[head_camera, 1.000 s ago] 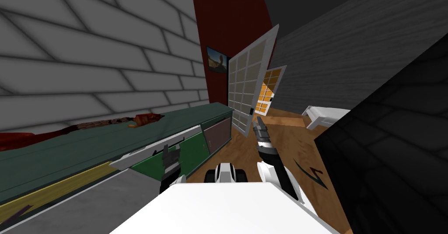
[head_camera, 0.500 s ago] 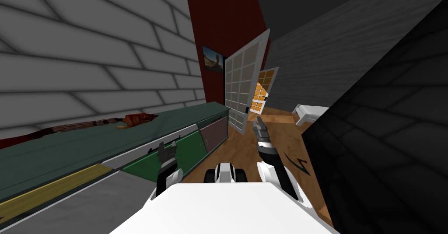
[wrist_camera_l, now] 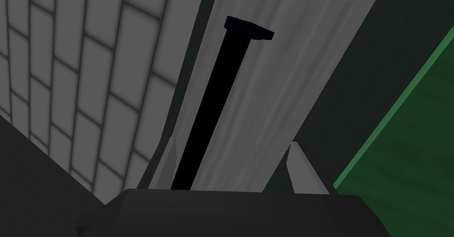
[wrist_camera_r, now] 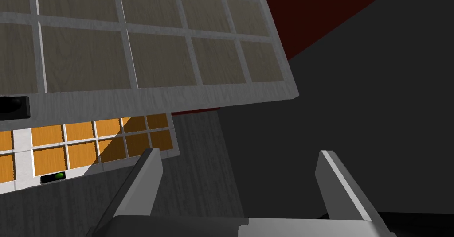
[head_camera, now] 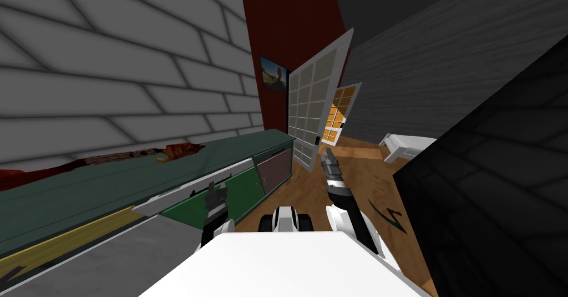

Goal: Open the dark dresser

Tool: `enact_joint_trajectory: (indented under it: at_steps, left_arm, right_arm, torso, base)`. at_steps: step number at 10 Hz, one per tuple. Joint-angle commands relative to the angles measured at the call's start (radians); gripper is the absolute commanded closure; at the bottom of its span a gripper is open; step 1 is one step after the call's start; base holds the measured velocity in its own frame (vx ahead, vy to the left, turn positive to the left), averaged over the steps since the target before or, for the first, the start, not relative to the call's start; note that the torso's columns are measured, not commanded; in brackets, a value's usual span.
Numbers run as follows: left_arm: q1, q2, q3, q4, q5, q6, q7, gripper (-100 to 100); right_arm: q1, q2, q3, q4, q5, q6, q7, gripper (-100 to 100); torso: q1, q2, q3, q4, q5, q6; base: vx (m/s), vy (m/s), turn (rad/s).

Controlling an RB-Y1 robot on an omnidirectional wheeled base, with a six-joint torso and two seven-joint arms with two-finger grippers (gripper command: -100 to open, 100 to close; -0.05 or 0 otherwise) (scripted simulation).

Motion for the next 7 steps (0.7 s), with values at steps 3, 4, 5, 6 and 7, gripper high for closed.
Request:
enact_joint_trajectory:
  at_steps: [3,4,5,6,7]
  left_arm:
    - [0.108,-0.07,-0.094,-0.082,-0.041,-0.076,-0.009,100]
    - [0.132,-0.085,-0.115,-0.099,-0.049,-0.088,-0.01,100]
    - [0.157,-0.1,-0.136,-0.116,-0.058,-0.101,-0.012,100]
    - [0.149,-0.093,-0.127,-0.108,-0.054,-0.082,-0.011,100]
    - [0.105,-0.074,-0.164,-0.071,-0.07,-0.075,0.02,100]
  right_arm:
    - [0.0,0.0,0.0,0.0,0.0,0.0,0.0,0]
    - [0.0,0.0,0.0,0.0,0.0,0.0,0.0,0]
    - [0.0,0.0,0.0,0.0,0.0,0.0,0.0,0]
    - [0.0,0.0,0.0,0.0,0.0,0.0,0.0,0]
    - [0.0,0.0,0.0,0.0,0.0,0.0,0.0,0]
  torso:
    - [0.002,-0.002,-0.001,-0.002,0.003,0.002]
    - [0.002,-0.002,-0.001,-0.002,0.004,0.001]
    - [0.003,-0.002,0.0,-0.003,0.005,0.002]
    - [0.003,-0.002,-0.001,-0.002,0.004,0.001]
    - [0.002,-0.002,0.0,-0.003,0.005,0.003]
  base:
    - [0.087,0.068,0.122]
    - [0.073,0.049,0.14]
    - [0.084,0.051,0.132]
    - [0.043,0.018,0.018]
    - [0.009,-0.035,0.342]
